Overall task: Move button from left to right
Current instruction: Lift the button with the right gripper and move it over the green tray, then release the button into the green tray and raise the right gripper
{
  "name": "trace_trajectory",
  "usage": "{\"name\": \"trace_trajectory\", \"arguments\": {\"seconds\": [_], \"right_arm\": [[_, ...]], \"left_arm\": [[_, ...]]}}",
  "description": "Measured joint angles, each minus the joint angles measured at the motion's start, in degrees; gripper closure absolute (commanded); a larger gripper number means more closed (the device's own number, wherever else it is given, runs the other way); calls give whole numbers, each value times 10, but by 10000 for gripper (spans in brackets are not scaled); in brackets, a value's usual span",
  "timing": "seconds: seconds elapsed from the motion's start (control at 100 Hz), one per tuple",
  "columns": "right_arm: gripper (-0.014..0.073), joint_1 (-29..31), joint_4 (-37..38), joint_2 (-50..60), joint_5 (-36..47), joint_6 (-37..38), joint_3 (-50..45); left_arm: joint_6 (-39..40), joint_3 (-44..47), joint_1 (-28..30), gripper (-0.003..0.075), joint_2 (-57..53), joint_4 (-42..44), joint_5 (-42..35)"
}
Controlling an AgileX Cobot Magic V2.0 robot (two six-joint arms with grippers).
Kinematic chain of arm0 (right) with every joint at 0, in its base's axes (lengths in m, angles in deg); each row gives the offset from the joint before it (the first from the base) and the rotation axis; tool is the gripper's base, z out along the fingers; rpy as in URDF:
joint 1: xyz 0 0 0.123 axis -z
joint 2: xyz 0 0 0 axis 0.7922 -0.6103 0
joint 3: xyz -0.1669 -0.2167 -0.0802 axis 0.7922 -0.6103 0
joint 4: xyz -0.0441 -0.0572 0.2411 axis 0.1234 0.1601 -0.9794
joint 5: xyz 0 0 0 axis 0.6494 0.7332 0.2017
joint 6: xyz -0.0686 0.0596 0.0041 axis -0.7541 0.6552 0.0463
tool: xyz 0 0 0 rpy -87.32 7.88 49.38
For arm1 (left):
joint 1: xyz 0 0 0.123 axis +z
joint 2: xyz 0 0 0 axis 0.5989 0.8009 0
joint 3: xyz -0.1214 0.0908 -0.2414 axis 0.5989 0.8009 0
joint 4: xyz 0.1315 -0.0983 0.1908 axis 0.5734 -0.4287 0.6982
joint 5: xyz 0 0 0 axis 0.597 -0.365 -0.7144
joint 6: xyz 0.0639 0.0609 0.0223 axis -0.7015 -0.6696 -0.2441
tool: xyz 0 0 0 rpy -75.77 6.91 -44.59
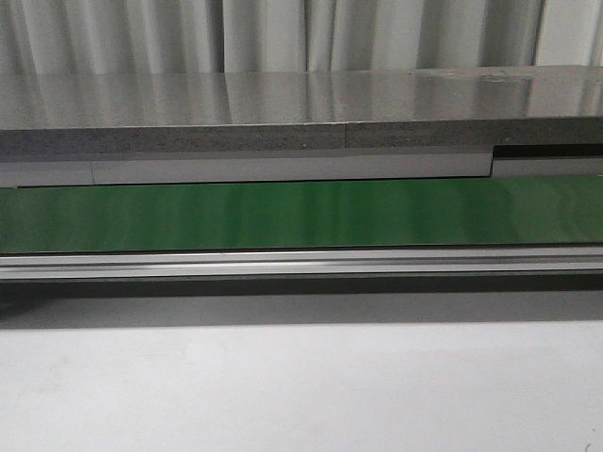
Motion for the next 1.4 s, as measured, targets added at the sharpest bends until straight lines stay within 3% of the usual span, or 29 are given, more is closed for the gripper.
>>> {"name": "trace_trajectory", "arguments": {"seconds": [0.43,0.9,1.22,1.4], "right_arm": [[186,0,-5,18,1,0,0],[188,-67,-65,205,52,0,-10],[188,-174,-87,412,143,0,-151],[188,-201,-89,533,169,0,-259]], "left_arm": [[0,0,0,739,0,0,0],[0,0,0,739,0,0,0],[0,0,0,739,0,0,0],[0,0,0,739,0,0,0]]}}
